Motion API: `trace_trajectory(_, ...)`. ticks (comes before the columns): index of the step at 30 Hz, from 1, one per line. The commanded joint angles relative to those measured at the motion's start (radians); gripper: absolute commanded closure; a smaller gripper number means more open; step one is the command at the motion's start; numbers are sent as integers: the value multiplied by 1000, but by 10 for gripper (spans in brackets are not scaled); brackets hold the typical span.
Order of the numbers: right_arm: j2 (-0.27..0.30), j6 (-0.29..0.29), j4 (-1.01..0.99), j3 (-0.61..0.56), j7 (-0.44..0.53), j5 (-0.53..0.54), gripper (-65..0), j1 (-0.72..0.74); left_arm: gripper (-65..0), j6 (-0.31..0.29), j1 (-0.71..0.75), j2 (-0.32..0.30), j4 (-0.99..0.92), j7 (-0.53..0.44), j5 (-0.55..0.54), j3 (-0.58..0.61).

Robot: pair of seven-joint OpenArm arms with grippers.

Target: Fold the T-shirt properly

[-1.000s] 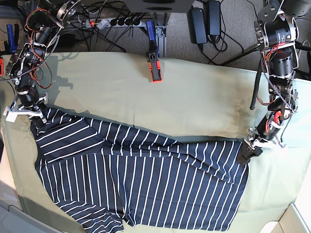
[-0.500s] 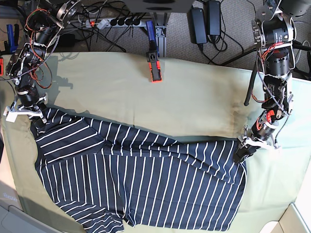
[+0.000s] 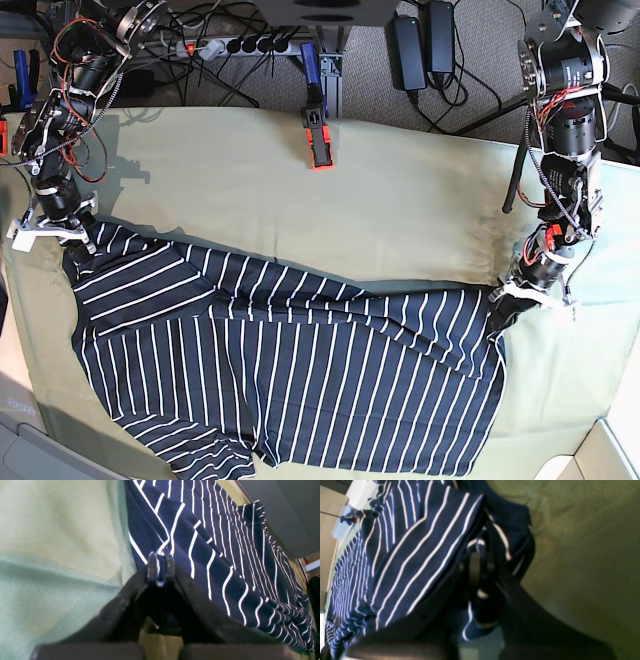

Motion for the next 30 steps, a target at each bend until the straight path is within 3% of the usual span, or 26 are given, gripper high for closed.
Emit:
trace_trajectory(1,16,57,13,2,16,13,0,11,0,-51,-24,-12,14,-25,-14,0)
trace_trajectory(8,17,57,13,2,-56,61,0,10,0,-56,-24,-29,14,0,-30,0)
trace_trajectory(12,23,58,15,2,-91,112,0,1,0,-56,-23,-59,14,104,-140,-1)
trace_trajectory(22,84,58,108,3,-121,208,0,-138,0,-56,-10,-119,14,236,-308,-1)
trace_trajectory(30,92,58,195,3,-154,220,0,-219,0,-56,46,-122,26,254,-350,-14)
